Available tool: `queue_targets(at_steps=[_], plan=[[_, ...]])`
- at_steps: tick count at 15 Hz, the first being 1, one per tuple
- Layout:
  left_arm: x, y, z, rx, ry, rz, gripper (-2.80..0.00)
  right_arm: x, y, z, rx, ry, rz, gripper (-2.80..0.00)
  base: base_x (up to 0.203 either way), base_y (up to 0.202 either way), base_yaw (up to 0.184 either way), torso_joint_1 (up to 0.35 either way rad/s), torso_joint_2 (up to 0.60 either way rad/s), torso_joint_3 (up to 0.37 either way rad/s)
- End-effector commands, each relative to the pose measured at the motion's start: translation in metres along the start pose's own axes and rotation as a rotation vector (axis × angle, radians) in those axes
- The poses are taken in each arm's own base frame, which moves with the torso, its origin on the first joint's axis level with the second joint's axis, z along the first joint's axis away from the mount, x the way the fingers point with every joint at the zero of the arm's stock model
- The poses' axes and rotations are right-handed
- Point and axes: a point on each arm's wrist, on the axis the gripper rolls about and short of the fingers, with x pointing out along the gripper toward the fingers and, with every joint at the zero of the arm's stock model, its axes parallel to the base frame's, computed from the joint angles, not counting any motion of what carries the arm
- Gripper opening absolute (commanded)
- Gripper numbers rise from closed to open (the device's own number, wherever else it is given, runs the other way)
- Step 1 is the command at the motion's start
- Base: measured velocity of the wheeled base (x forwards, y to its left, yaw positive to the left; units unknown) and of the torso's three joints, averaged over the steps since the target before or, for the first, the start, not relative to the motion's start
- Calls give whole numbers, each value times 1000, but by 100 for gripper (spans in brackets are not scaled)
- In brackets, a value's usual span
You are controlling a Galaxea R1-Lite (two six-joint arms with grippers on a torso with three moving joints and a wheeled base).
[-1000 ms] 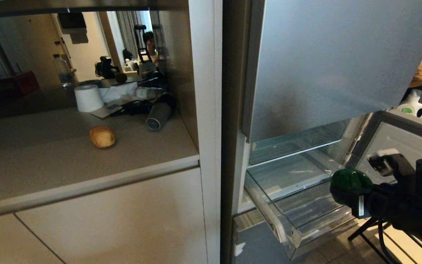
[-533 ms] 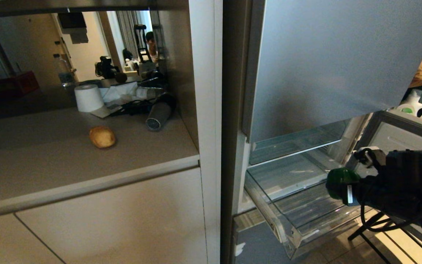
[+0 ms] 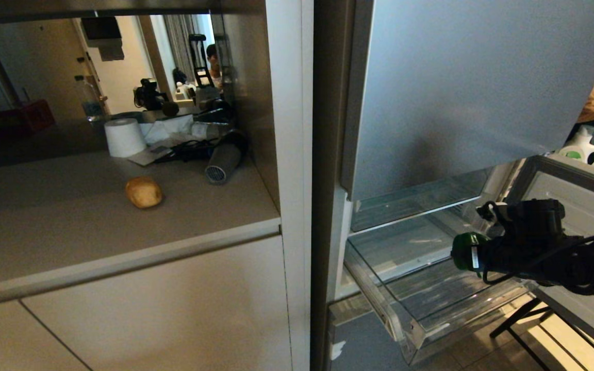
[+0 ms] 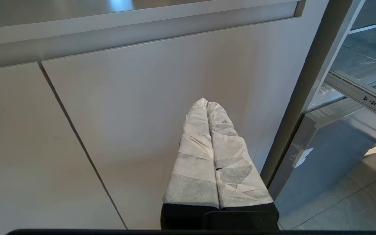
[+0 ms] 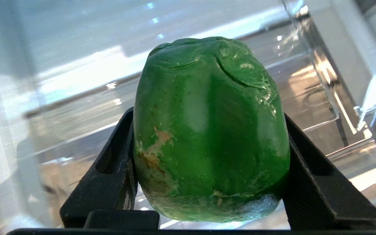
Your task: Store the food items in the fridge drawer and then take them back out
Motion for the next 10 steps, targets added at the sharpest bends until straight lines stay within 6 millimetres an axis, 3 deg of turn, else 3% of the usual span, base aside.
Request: queue_targets(at_steps=[1,7,10], plan=[[1,0,-3,0,10,0,-280,20,-2,-4,3,33,-5,-280,0,0,0,0,0,0],[1,0,-3,0,10,0,-280,57,-11,8,14,48,-24,-280,0,0,0,0,0,0],[1,0,-3,0,10,0,-280,63,-12,10,9,94,-25,-280,0,0,0,0,0,0]])
